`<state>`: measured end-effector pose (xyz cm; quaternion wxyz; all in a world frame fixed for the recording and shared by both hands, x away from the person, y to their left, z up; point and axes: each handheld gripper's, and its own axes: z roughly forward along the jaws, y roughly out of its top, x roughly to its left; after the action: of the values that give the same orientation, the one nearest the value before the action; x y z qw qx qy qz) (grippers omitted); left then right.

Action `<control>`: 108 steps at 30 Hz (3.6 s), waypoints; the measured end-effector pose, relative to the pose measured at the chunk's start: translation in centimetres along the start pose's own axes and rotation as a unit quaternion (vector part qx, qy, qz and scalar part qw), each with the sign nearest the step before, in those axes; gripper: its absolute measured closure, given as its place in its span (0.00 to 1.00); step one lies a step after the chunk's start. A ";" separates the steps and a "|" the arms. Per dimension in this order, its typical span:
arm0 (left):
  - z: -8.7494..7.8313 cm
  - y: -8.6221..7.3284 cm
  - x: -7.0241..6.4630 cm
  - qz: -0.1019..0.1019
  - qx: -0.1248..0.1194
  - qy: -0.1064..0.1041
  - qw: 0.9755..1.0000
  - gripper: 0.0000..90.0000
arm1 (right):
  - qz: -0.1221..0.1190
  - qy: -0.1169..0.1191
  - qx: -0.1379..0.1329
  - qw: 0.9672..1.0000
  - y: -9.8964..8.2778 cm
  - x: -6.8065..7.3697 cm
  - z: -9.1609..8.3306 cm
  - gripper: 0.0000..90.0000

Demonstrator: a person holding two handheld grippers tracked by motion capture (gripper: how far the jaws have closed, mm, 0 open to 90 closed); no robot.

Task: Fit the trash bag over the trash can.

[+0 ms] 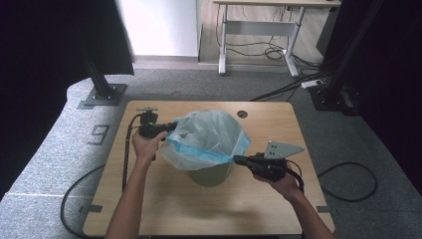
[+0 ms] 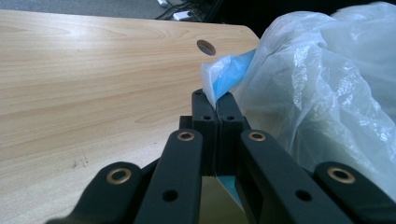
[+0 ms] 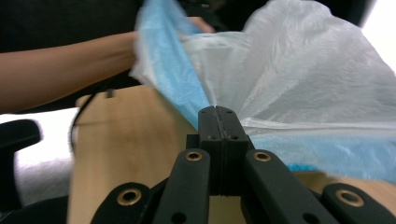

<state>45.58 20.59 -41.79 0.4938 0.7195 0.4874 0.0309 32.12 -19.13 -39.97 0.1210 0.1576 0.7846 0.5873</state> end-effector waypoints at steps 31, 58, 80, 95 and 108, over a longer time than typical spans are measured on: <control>3.2 -2.9 1.8 -0.019 0.045 -0.006 0.999 0.98 | 0.118 -0.040 0.117 0.985 -13.1 -3.4 4.5 0.99; 5.5 -5.2 2.1 -0.009 0.070 -0.006 0.997 0.91 | 0.161 -0.094 0.131 0.974 -14.5 -6.0 4.5 0.90; -5.0 -3.2 -0.2 0.080 -0.056 0.017 0.995 0.29 | 0.154 -0.121 0.023 0.980 -13.0 -4.3 -0.1 0.41; -5.9 1.6 -5.8 0.141 -0.027 -0.059 0.988 0.30 | 0.177 -0.140 0.017 0.974 -13.8 -4.8 -2.7 0.41; -2.4 4.5 -8.7 0.157 -0.002 -0.070 0.985 0.31 | 0.190 -0.146 0.010 0.971 -14.2 -4.9 -4.0 0.41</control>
<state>42.81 15.68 -33.48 0.5172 0.7867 0.3320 0.0585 33.64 -28.23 -52.51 0.1191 0.3887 0.7199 0.5625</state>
